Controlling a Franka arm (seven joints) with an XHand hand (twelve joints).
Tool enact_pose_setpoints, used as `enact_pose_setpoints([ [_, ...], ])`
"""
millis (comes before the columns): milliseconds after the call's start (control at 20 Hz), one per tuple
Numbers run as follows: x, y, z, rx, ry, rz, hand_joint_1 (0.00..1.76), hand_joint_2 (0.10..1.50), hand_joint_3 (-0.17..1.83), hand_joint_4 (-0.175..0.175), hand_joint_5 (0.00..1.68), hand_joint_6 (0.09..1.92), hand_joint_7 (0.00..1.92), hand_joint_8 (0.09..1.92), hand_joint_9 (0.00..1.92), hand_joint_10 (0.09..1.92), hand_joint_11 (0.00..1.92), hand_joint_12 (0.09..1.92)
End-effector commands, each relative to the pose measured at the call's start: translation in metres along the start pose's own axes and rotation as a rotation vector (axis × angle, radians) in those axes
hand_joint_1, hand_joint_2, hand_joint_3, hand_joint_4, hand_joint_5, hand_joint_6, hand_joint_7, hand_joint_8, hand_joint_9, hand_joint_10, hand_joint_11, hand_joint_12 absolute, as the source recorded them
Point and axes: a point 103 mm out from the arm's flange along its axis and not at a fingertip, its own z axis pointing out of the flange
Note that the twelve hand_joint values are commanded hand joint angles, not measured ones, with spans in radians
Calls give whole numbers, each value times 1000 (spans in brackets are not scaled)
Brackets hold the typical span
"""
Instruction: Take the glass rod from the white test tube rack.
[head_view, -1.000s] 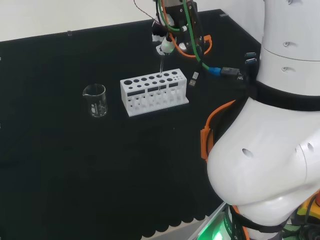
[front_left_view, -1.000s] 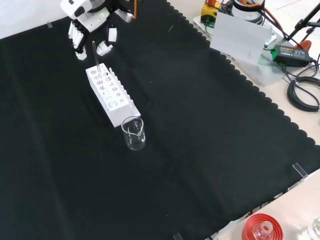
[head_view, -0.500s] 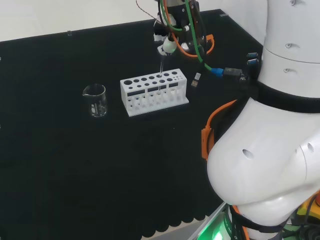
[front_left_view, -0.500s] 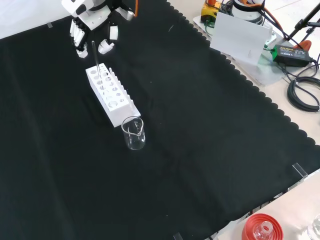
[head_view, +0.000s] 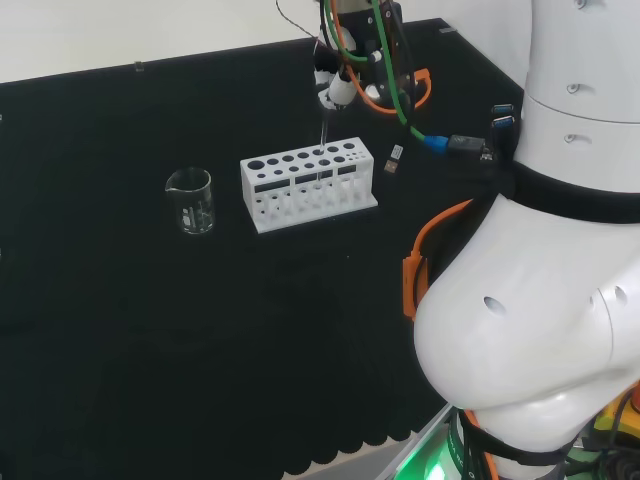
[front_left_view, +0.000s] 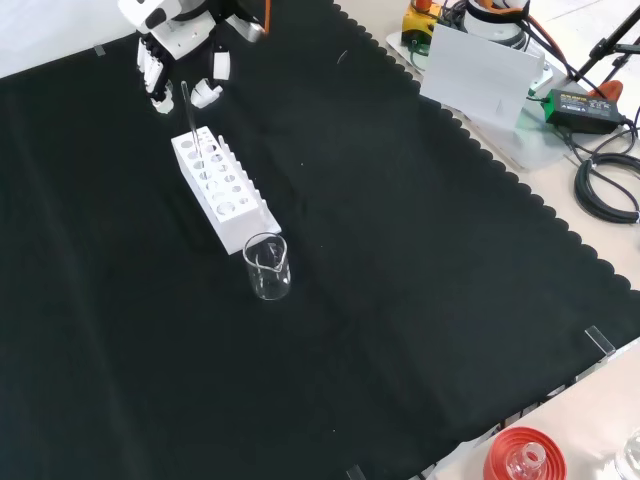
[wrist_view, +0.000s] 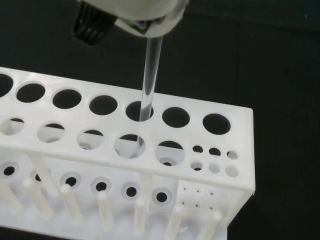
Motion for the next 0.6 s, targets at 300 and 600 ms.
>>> enact_pose_setpoints([
  [300, 14, 1, -2, -21, -14, -28, 1132, 946, 307, -132, 989, 980, 1141, 698, 1222, 594, 1127, 1137],
  [600, 17, -1, -9, -124, -34, -37, 1271, 852, 391, -175, 1106, 846, 1192, 798, 1437, 633, 1435, 829],
])
